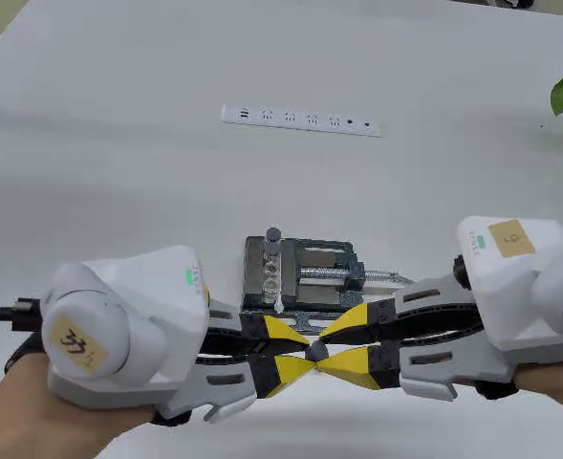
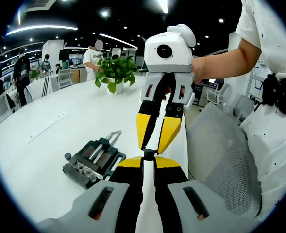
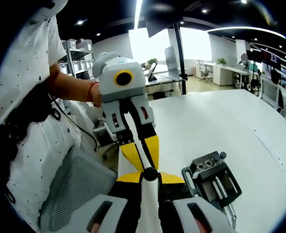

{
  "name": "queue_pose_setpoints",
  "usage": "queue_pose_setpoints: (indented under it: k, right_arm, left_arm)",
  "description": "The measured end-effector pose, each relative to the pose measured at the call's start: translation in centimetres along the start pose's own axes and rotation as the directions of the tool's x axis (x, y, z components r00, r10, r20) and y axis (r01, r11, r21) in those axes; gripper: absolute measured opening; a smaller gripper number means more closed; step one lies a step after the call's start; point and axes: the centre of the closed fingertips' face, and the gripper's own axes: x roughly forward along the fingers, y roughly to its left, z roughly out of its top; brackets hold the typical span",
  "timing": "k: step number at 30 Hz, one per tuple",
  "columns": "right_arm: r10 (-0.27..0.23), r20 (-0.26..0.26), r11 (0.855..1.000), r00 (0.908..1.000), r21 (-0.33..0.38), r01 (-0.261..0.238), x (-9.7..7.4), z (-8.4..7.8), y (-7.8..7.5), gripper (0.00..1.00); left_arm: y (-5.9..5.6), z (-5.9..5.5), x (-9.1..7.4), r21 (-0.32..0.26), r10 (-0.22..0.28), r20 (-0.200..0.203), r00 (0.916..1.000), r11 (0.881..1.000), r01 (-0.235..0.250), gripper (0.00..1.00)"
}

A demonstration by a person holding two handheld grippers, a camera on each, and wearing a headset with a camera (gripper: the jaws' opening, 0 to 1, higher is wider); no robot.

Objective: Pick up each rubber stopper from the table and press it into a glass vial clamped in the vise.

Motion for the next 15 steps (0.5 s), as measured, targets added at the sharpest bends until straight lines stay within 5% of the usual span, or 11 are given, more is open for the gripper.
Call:
queue_pose_setpoints:
  k: [15]
  right_arm:
    - [0.007,-0.004,1.0,1.0,-0.005,-0.007,0.25,0.18,0.33,0.07]
  left_arm:
    - [-0.17,-0.28,-0.26,0.001,-0.008,-0.011,0.9999,1.0,0.008,0.04]
